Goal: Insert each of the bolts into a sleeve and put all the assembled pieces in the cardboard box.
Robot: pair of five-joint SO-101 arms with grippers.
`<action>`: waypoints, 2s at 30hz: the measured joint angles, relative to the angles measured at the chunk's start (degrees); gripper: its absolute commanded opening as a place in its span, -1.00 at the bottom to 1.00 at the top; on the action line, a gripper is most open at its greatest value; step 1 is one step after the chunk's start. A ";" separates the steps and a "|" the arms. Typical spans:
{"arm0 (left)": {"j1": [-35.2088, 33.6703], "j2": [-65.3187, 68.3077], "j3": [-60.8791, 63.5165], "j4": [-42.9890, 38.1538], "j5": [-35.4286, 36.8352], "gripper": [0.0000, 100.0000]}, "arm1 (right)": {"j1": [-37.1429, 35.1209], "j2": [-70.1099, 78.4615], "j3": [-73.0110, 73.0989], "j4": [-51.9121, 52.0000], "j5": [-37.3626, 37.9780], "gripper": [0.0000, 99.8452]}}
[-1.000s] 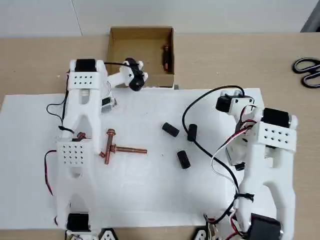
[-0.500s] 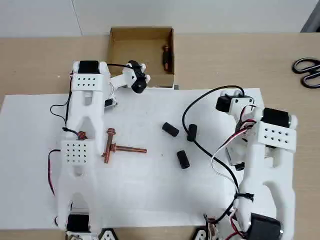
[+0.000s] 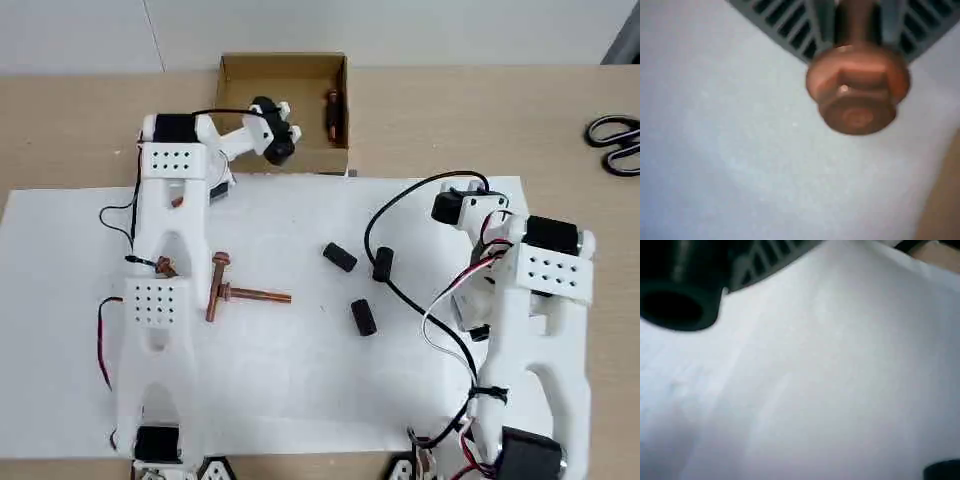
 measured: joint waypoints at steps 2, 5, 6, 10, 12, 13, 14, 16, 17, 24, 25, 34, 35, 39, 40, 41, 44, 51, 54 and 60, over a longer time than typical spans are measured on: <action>0.79 -4.48 3.87 0.00 0.00 -0.99 | 0.00 0.00 0.00 0.00 0.00 -0.97; 2.20 -12.04 11.78 0.00 0.00 -0.99 | 0.00 0.00 0.00 0.00 0.00 -0.97; 2.73 -14.51 14.68 0.00 0.26 -0.99 | 0.00 0.00 0.00 0.00 0.00 -0.97; 4.13 -25.93 24.44 0.00 4.57 -0.99 | 0.00 0.00 0.00 0.00 0.00 -0.97; 4.57 -32.26 27.96 0.00 7.82 -0.99 | -0.97 0.00 0.00 0.00 -0.09 -0.97; 4.92 -35.08 29.10 0.00 10.02 -0.99 | -1.85 -0.26 0.00 0.00 -0.44 -0.97; 5.10 -37.98 30.15 0.00 12.22 -0.99 | -2.90 -0.79 0.00 0.00 -1.67 -0.97; 5.19 -42.73 31.65 0.00 16.62 -0.99 | -5.27 -2.73 0.00 0.00 -4.75 -0.97; 5.19 -44.66 32.09 0.00 18.73 -0.99 | -6.51 -4.04 0.00 0.00 -6.33 -0.97; 5.10 -52.31 37.63 0.00 38.15 -0.99 | -11.25 -15.74 0.00 0.00 -12.84 -1.00; 5.10 -53.54 38.59 0.00 40.62 -0.99 | -11.25 -17.41 0.00 0.00 -13.10 -1.00; 14.59 -78.59 49.93 0.00 48.97 -0.99 | -13.01 -31.56 0.88 1.32 -13.36 -1.00; 15.12 -82.11 51.78 0.00 49.32 -0.99 | -13.27 -32.62 1.58 1.32 -13.36 -1.00; 15.47 -95.47 61.54 -2.81 54.51 -0.99 | -13.19 -35.60 4.57 0.35 -13.54 -1.00; 15.47 -98.81 64.62 -3.87 56.35 -0.99 | -13.36 -36.31 5.27 -0.44 -13.54 -1.00; 15.47 -101.89 67.87 -5.01 58.29 -0.99 | -13.45 -37.19 6.07 -1.41 -13.54 -1.00; 15.47 -111.65 77.54 -9.67 64.70 -0.99 | -13.19 -40.70 9.32 -5.71 -13.54 -1.00; 15.47 -135.38 104.62 -24.53 71.21 -0.99 | -14.59 -53.71 22.24 -14.51 -16.00 -1.00; 15.47 -145.93 115.87 -31.12 71.30 -0.99 | -16.62 -60.04 27.60 -17.58 -19.34 -1.00; 15.82 -161.67 131.69 -37.45 72.00 -0.99 | -25.23 -69.54 38.24 -23.47 -21.10 -1.00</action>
